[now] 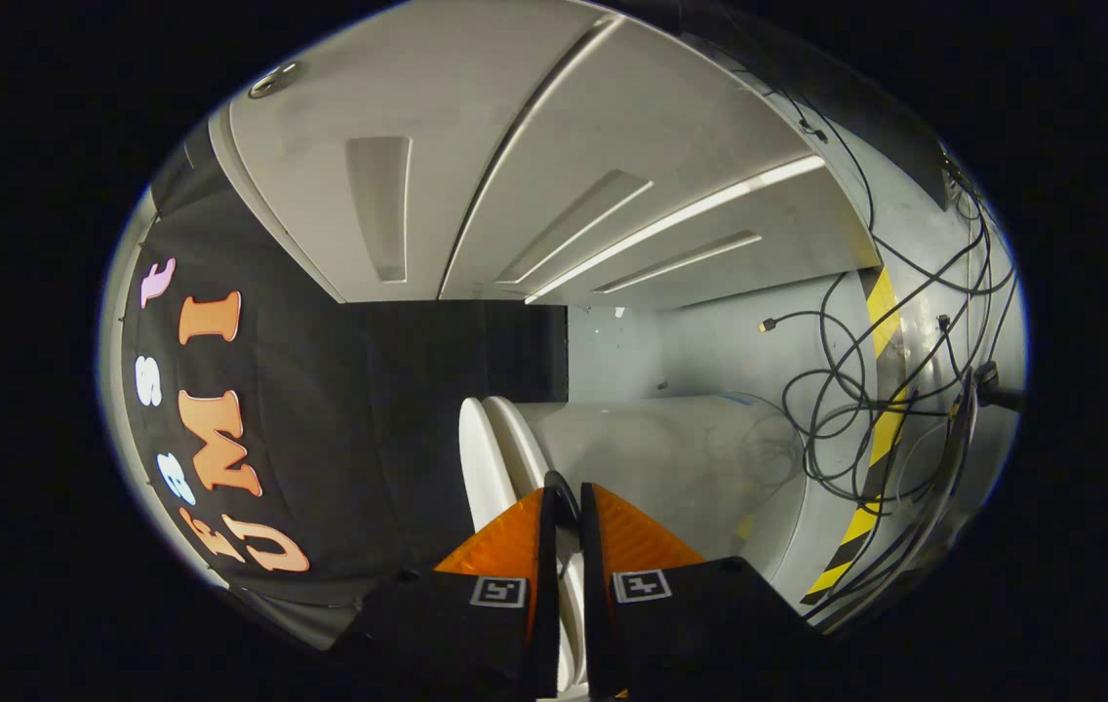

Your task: Open the toilet lid.

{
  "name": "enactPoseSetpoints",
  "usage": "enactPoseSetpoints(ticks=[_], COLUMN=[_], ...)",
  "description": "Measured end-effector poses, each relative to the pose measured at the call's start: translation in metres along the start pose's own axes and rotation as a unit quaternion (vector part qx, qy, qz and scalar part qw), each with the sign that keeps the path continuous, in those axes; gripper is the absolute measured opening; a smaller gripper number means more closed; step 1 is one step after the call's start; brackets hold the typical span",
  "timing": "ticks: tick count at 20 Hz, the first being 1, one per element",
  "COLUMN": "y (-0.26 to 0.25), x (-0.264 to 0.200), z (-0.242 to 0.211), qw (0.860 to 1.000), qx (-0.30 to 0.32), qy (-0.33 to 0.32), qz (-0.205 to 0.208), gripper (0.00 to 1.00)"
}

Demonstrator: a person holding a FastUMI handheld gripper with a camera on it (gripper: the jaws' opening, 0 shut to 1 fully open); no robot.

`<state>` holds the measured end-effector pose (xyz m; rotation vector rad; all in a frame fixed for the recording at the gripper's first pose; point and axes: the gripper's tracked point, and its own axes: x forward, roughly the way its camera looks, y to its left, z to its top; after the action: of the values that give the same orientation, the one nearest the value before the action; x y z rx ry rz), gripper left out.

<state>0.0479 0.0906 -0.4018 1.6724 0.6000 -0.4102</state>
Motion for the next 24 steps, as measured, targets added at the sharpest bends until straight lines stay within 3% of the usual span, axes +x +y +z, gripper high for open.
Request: enactPoseSetpoints(ticks=[4, 17, 20, 24], y=[0.009, 0.022, 0.042, 0.080], x=[-0.007, -0.015, -0.023, -0.030], z=[-0.001, -0.006, -0.009, -0.010], qw=[1.000, 0.999, 0.995, 0.978], qx=[-0.009, -0.042, -0.098, -0.201], qy=[0.007, 0.002, -0.007, -0.042], qz=[0.017, 0.009, 0.017, 0.041], gripper=[0.08, 0.08, 0.08, 0.08])
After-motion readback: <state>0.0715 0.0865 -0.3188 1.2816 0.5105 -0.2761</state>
